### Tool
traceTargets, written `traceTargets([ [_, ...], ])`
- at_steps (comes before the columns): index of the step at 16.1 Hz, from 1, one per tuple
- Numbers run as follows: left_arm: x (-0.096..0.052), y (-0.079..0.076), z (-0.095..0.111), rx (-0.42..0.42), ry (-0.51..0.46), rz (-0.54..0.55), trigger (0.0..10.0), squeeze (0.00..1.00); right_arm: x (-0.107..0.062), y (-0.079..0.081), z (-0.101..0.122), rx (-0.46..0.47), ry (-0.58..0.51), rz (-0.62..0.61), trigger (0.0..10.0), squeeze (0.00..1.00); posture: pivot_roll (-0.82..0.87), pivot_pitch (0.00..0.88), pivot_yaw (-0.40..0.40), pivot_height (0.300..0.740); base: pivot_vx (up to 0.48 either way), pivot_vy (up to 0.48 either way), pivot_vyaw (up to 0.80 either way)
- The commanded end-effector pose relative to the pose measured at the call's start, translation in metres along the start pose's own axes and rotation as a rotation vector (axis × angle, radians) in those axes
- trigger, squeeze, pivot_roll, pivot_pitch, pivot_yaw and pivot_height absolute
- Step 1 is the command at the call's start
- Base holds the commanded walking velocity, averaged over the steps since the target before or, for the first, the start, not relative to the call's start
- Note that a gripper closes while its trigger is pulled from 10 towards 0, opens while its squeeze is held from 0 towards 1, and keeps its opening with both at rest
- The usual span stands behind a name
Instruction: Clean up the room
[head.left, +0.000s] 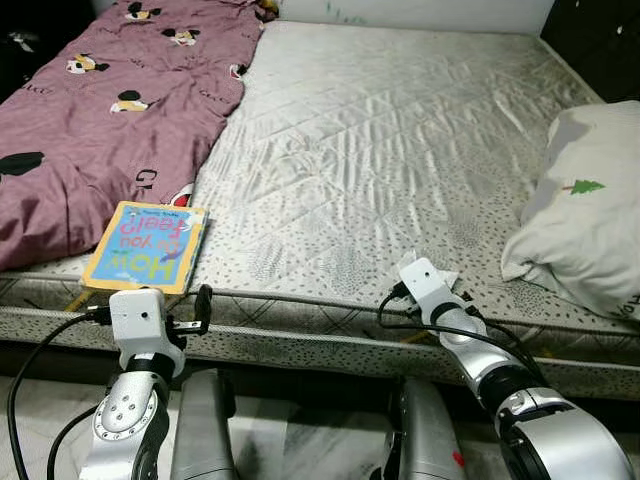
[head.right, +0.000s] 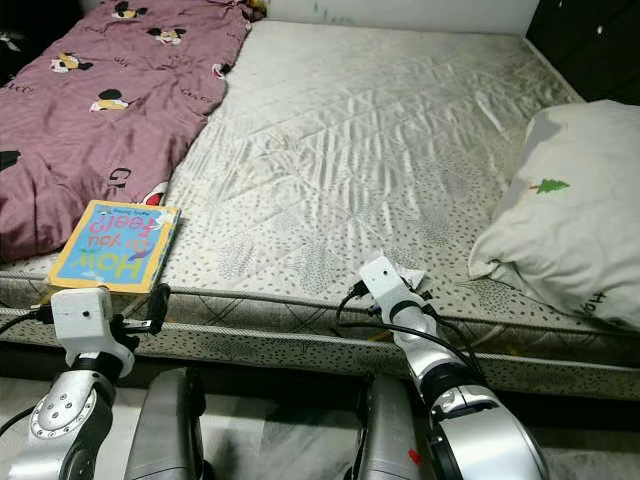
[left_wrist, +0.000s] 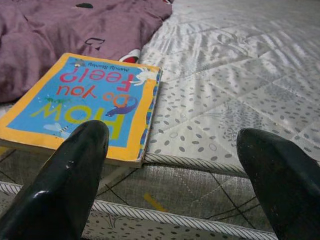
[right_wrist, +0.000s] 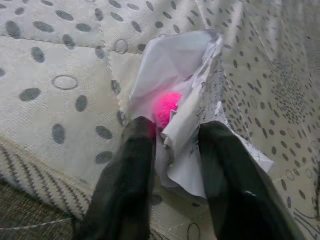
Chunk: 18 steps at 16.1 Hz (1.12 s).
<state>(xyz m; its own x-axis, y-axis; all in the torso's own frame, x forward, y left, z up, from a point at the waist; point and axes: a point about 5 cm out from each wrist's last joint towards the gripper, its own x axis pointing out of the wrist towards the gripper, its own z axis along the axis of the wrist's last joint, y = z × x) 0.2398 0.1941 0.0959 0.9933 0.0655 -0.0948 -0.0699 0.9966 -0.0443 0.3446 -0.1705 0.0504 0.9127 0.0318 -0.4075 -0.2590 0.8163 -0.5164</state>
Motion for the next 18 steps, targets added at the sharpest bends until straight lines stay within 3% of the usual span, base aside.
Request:
traceTargets([
  [1,0.000,-0.001,0.004,0.007,-0.008,-0.011,10.0,0.00,0.001,-0.006,0.003,0.021,0.003,-0.025,0.0,0.00,0.07,0.102,-0.034,0.508,0.000,0.000,0.00],
  [11,0.018,-0.008,0.010,-0.008,-0.040,-0.022,10.0,0.00,0.003,-0.015,0.018,0.127,-0.088,-0.058,0.0,0.00,0.04,0.038,-0.037,0.508,0.000,0.000,0.00],
  [14,0.030,-0.010,0.018,-0.023,-0.077,-0.022,10.0,0.00,0.004,-0.023,0.031,0.264,-0.141,-0.054,0.0,0.00,0.02,0.000,-0.036,0.508,0.000,0.000,0.00],
  [18,0.041,-0.010,0.033,-0.050,-0.140,0.007,10.0,0.00,0.000,-0.026,0.041,0.564,-0.254,-0.021,0.0,0.00,-0.01,0.000,-0.034,0.508,0.000,0.000,0.00],
])
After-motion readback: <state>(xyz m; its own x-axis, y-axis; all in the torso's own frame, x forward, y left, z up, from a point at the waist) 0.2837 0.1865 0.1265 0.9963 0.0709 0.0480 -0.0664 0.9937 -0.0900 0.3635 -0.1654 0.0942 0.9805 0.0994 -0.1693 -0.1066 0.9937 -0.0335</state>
